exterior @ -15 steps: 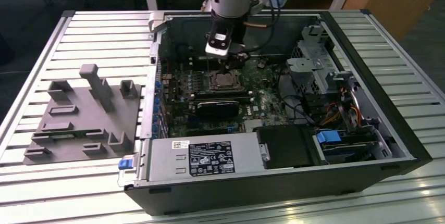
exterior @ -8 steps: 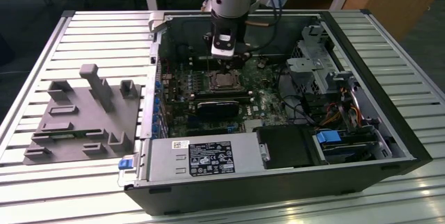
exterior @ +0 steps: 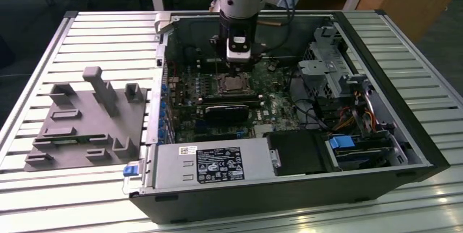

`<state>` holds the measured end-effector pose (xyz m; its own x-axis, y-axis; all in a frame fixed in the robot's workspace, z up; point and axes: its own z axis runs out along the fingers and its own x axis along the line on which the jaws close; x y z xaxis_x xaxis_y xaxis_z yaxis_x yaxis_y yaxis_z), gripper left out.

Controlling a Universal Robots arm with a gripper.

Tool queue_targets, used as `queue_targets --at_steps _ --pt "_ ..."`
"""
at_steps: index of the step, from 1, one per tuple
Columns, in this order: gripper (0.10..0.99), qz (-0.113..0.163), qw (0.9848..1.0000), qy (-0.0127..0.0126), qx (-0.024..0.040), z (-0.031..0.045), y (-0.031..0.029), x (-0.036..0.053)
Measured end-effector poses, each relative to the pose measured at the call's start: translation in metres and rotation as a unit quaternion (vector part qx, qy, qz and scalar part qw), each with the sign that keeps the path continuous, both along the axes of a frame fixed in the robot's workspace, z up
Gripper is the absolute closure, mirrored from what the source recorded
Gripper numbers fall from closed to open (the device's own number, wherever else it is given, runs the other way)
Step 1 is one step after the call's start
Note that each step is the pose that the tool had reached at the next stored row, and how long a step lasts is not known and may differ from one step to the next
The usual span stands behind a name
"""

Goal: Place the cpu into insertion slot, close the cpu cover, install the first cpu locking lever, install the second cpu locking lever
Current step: 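Close the cpu cover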

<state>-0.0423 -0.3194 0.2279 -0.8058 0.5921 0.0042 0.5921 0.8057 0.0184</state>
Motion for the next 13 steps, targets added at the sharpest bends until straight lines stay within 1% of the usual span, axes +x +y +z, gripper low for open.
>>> queue_targets --at_steps 2,4,7,10,13 --pt "0.984 0.018 0.9998 0.0 0.0 0.0 0.0 0.0" --pt "0.984 0.036 0.9994 0.0 0.0 0.0 0.0 0.0" --pt "0.984 0.064 0.998 0.0 0.0 0.0 0.0 0.0" --pt "0.984 0.091 0.9959 0.0 0.0 -0.0001 0.0 0.0" --pt "0.984 0.118 0.9931 0.0 0.0 -0.0001 0.0 0.0"
